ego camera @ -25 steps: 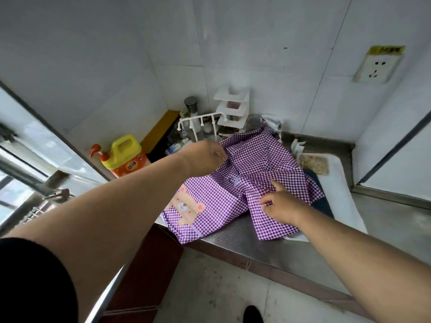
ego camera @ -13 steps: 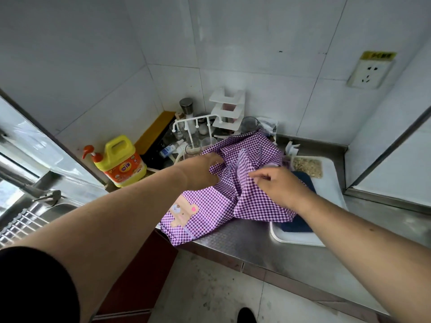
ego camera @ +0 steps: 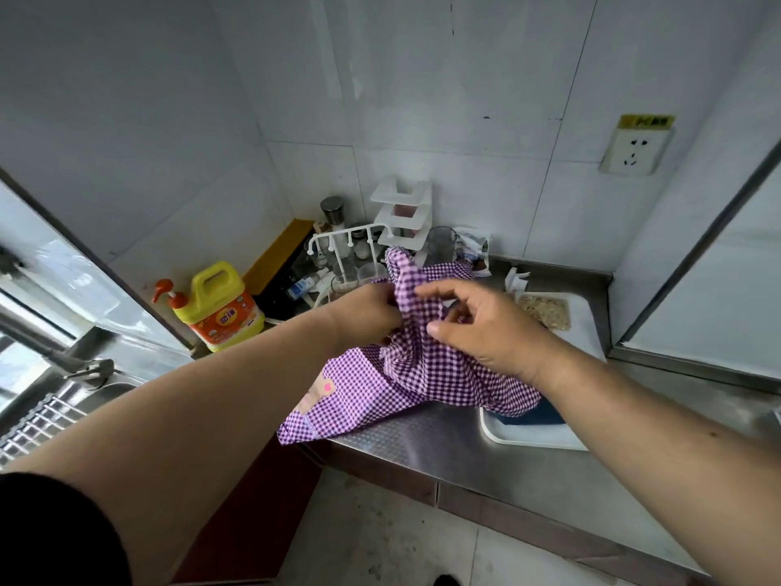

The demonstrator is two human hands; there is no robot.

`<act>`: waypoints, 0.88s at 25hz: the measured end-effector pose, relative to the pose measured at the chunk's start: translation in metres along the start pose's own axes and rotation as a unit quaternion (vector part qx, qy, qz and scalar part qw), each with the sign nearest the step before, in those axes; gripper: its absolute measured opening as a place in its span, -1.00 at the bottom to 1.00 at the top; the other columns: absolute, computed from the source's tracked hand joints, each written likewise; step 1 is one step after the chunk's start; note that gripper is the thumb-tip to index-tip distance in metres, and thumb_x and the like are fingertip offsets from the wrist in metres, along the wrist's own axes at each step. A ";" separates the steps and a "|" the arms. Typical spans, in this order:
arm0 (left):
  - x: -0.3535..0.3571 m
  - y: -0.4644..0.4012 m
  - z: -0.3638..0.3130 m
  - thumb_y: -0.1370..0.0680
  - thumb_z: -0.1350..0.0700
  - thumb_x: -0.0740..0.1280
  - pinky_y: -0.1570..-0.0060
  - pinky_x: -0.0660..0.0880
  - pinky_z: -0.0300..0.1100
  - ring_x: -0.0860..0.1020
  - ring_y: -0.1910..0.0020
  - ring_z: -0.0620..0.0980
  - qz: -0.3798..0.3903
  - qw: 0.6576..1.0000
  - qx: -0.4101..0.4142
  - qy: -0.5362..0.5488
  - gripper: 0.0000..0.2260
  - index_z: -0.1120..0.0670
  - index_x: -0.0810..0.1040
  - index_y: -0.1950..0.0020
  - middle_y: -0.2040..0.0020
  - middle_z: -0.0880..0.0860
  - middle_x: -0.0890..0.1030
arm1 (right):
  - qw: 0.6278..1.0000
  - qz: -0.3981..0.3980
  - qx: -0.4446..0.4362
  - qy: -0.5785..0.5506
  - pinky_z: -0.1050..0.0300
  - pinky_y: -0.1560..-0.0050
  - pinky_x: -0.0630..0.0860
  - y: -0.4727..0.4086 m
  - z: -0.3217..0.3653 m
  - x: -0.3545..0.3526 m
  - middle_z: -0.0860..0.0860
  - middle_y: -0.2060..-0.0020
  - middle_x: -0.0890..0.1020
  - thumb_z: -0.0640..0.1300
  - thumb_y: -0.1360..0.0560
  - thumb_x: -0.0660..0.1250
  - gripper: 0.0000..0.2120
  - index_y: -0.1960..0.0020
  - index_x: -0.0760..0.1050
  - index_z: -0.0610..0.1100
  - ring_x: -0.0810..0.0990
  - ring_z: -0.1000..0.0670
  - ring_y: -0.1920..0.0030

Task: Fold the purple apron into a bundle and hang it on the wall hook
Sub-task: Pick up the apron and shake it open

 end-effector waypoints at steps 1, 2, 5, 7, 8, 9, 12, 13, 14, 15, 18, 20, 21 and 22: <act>-0.002 0.004 -0.002 -0.68 0.20 0.30 -0.14 0.68 0.00 0.71 -0.12 0.08 -0.008 0.998 -0.011 0.055 -0.78 0.11 0.55 -0.32 -0.18 0.11 0.69 | 0.999 -0.014 0.019 0.028 0.09 -0.30 0.54 0.002 -0.006 0.002 0.16 -0.35 0.47 0.05 -0.50 0.55 -0.42 -0.43 0.38 0.21 0.55 0.16 -0.23; -0.005 0.011 -0.006 -0.69 0.20 0.28 -0.06 0.70 -0.05 0.73 -0.08 0.12 -0.026 0.995 -0.019 0.099 -0.77 0.15 0.54 -0.34 -0.17 0.18 0.69 | 0.997 -0.026 0.046 0.063 0.03 -0.37 0.49 0.005 -0.012 0.005 0.11 -0.43 0.34 0.14 -0.43 0.59 -0.25 -0.47 0.23 0.19 0.48 0.11 -0.34; -0.011 0.031 -0.030 -0.69 0.31 0.22 0.25 0.66 -0.20 0.67 0.02 0.10 -0.087 0.980 0.002 0.181 -0.75 0.34 0.47 -0.35 -0.12 0.34 0.59 | 0.974 0.001 0.121 0.193 -0.19 -0.53 0.36 0.015 -0.036 0.024 0.07 -0.60 0.14 0.37 -0.21 0.63 0.17 -0.56 -0.03 0.18 0.28 -0.10 -0.56; -0.015 0.040 -0.048 -0.71 0.31 0.18 0.17 0.70 -0.11 0.74 0.05 0.10 -0.098 0.960 0.021 0.262 -0.76 0.31 0.46 -0.36 -0.10 0.33 0.63 | 0.967 -0.008 0.141 0.213 -0.29 -0.45 0.47 0.016 -0.053 0.036 -0.05 -0.57 0.30 0.36 -0.29 0.58 0.10 -0.59 0.00 0.14 0.44 -0.15 -0.48; -0.016 0.042 -0.057 -0.72 0.28 0.19 0.02 0.72 0.04 0.75 -0.02 0.18 -0.096 0.943 0.027 0.317 -0.76 0.28 0.46 -0.38 -0.15 0.33 0.65 | 0.973 -0.038 0.150 0.169 -0.25 -0.34 0.57 0.014 -0.056 0.038 -0.05 -0.45 0.47 0.29 -0.43 0.50 -0.11 -0.57 0.12 0.08 0.58 -0.10 -0.31; -0.018 0.041 -0.062 -0.72 0.23 0.22 -0.14 0.67 0.20 0.71 -0.12 0.27 -0.097 0.926 0.039 0.363 -0.76 0.26 0.46 -0.38 -0.20 0.36 0.63 | 0.979 -0.068 0.153 0.116 -0.17 -0.22 0.63 0.010 -0.056 0.036 -0.04 -0.29 0.61 0.21 -0.56 0.40 -0.40 -0.49 0.29 0.03 0.64 -0.02 -0.12; -0.024 0.039 -0.061 -0.63 0.02 0.43 -0.46 0.43 0.21 0.58 -0.33 0.18 -0.101 0.941 0.088 0.310 -0.53 0.11 0.39 -0.48 -0.31 0.15 0.59 | 0.988 -0.093 0.119 -0.013 0.11 0.05 0.55 0.001 -0.026 0.013 0.08 0.02 0.67 0.03 -0.70 0.26 -0.92 -0.08 0.53 0.10 0.62 0.03 0.03; -0.024 0.041 -0.058 -0.57 -0.06 0.50 -0.52 0.36 0.12 0.53 -0.37 0.07 -0.082 0.962 0.094 0.241 -0.37 0.02 0.30 -0.55 -0.35 0.02 0.55 | 0.989 -0.095 0.100 -0.060 0.16 0.10 0.50 0.001 -0.007 0.002 0.13 0.06 0.66 -0.01 -0.70 0.26 -0.88 -0.02 0.53 0.13 0.63 0.03 0.02; -0.023 0.042 -0.052 -0.49 -0.11 0.56 -0.55 0.29 0.05 0.49 -0.41 0.00 -0.047 0.980 0.094 0.167 -0.23 -0.04 0.24 -0.59 -0.39 -0.05 0.52 | 0.988 -0.095 0.083 -0.094 0.14 0.07 0.51 0.000 0.010 -0.009 0.14 0.05 0.67 -0.03 -0.70 0.27 -0.86 -0.01 0.55 0.15 0.65 0.01 -0.01; -0.020 0.044 -0.047 -0.43 -0.14 0.61 -0.58 0.24 0.06 0.45 -0.46 -0.02 -0.002 0.993 0.090 0.082 -0.13 -0.04 0.24 -0.61 -0.45 -0.08 0.50 | 0.987 -0.094 0.067 -0.112 0.08 -0.04 0.55 -0.002 0.023 -0.019 0.12 0.00 0.69 -0.04 -0.69 0.28 -0.85 -0.02 0.58 0.17 0.66 -0.01 -0.07; -0.008 0.044 -0.031 -0.37 -0.20 0.62 -0.60 0.22 0.12 0.41 -0.50 0.00 0.035 0.985 0.041 -0.166 -0.15 -0.10 0.35 -0.59 -0.51 -0.09 0.47 | 0.989 -0.054 0.030 -0.134 -0.12 -0.30 0.57 -0.003 0.055 -0.039 0.04 -0.10 0.75 0.00 -0.66 0.34 -0.89 -0.10 0.63 0.17 0.70 -0.07 -0.17; -0.001 0.046 -0.035 -0.52 -0.09 0.54 -0.54 0.37 0.10 0.50 -0.39 -0.02 0.013 0.983 0.055 -0.177 -0.38 -0.08 0.43 -0.54 -0.39 -0.10 0.54 | 0.986 -0.027 0.006 -0.162 -0.06 -0.24 0.61 -0.001 0.069 -0.048 0.04 -0.06 0.78 -0.06 -0.65 0.37 -0.87 -0.15 0.65 0.10 0.75 -0.04 -0.11; 0.000 0.048 -0.039 -0.59 -0.02 0.47 -0.49 0.42 0.08 0.52 -0.34 -0.03 -0.008 0.985 0.070 -0.157 -0.49 -0.05 0.45 -0.53 -0.32 -0.10 0.55 | 0.984 -0.016 -0.003 -0.178 -0.01 -0.18 0.64 0.001 0.074 -0.053 0.04 -0.05 0.78 -0.10 -0.65 0.38 -0.86 -0.16 0.66 0.06 0.76 -0.01 -0.08; -0.002 0.052 -0.045 -0.65 0.04 0.40 -0.47 0.44 0.04 0.52 -0.33 -0.02 -0.029 0.989 0.076 -0.126 -0.56 -0.02 0.45 -0.53 -0.29 -0.09 0.53 | 0.983 -0.005 -0.008 -0.185 0.02 -0.13 0.65 0.003 0.077 -0.057 0.04 -0.03 0.78 -0.12 -0.64 0.38 -0.85 -0.16 0.65 0.05 0.76 0.00 -0.06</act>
Point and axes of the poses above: each hand's wrist, its own y-axis away from the middle knuckle, its own x-axis out of the palm, z = x × y, the point moved 1 cm from there along -y, towards the middle knuckle
